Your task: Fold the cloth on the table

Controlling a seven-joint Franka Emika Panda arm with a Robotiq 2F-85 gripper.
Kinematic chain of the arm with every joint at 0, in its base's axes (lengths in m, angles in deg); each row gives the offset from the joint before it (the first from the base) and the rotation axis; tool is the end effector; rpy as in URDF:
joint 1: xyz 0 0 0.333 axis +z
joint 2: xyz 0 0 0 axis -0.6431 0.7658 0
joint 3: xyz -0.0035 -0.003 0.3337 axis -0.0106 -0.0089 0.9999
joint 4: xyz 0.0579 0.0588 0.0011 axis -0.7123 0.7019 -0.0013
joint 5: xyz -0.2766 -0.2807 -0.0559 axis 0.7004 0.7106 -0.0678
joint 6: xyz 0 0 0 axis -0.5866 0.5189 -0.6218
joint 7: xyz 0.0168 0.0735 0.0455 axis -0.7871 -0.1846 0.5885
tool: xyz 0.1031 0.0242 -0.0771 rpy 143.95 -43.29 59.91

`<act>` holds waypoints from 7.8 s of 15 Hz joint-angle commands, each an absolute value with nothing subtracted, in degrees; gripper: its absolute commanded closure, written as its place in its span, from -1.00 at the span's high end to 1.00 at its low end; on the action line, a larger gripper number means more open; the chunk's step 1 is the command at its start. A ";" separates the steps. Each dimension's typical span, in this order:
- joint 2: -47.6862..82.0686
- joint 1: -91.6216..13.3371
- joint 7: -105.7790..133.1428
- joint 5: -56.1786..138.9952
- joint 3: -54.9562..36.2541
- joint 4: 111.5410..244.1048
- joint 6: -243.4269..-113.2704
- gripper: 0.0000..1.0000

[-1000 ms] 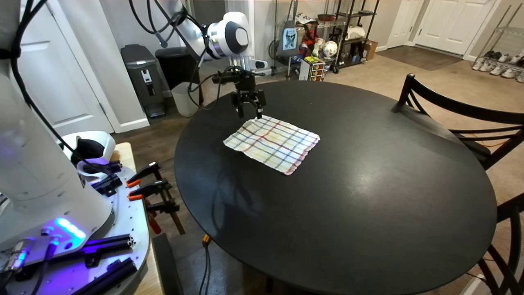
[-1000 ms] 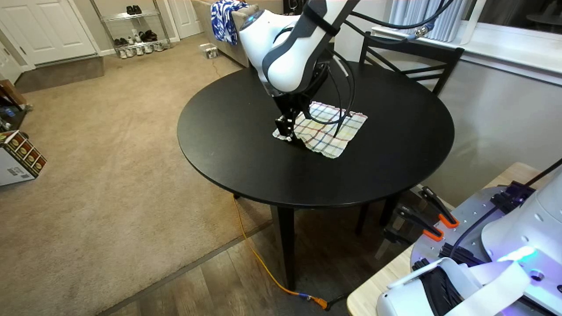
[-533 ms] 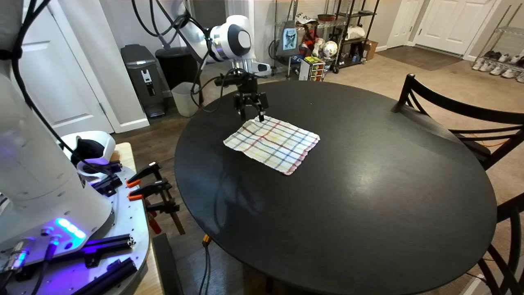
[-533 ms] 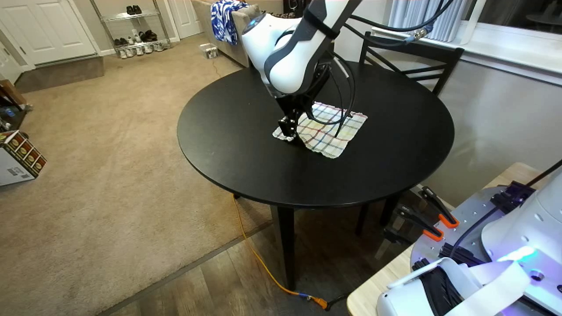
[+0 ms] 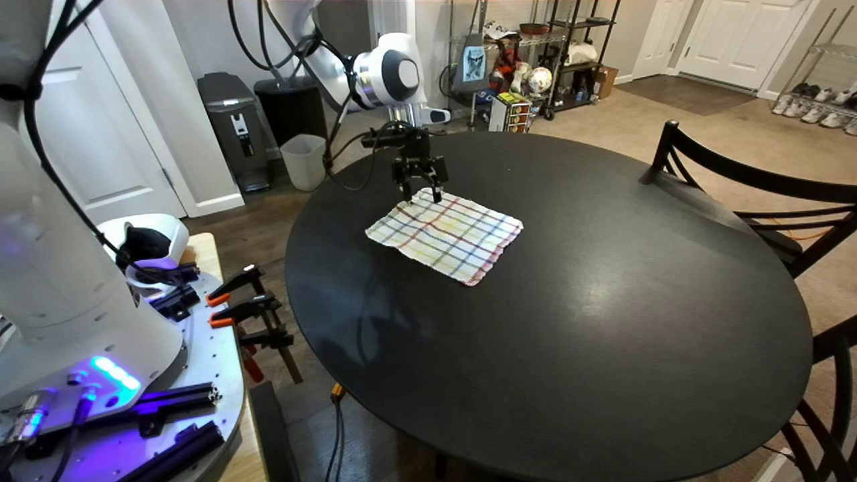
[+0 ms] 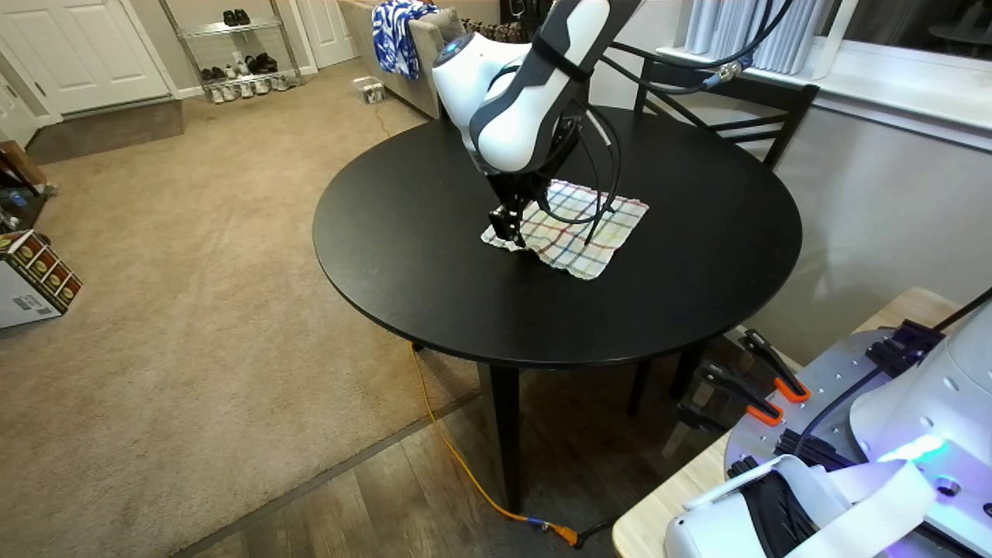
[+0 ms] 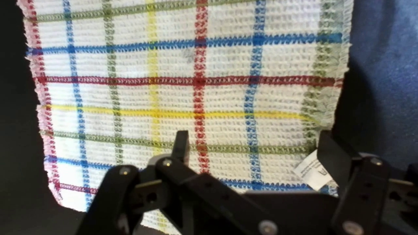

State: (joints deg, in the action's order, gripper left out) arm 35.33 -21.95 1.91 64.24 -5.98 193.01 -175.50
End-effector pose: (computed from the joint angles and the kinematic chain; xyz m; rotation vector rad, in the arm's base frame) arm 0.6029 0.1724 0.1615 2.7455 0.4908 -0.1143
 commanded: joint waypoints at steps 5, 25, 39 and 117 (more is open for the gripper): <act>33.55 -24.40 6.29 57.11 -2.61 193.89 -175.53 1.00; 32.95 -24.80 6.40 59.00 -4.80 195.69 -175.87 1.00; 30.23 -23.49 4.67 61.71 -4.65 200.71 -177.13 1.00; 26.03 -30.26 3.78 48.26 -11.03 202.90 -196.40 -0.99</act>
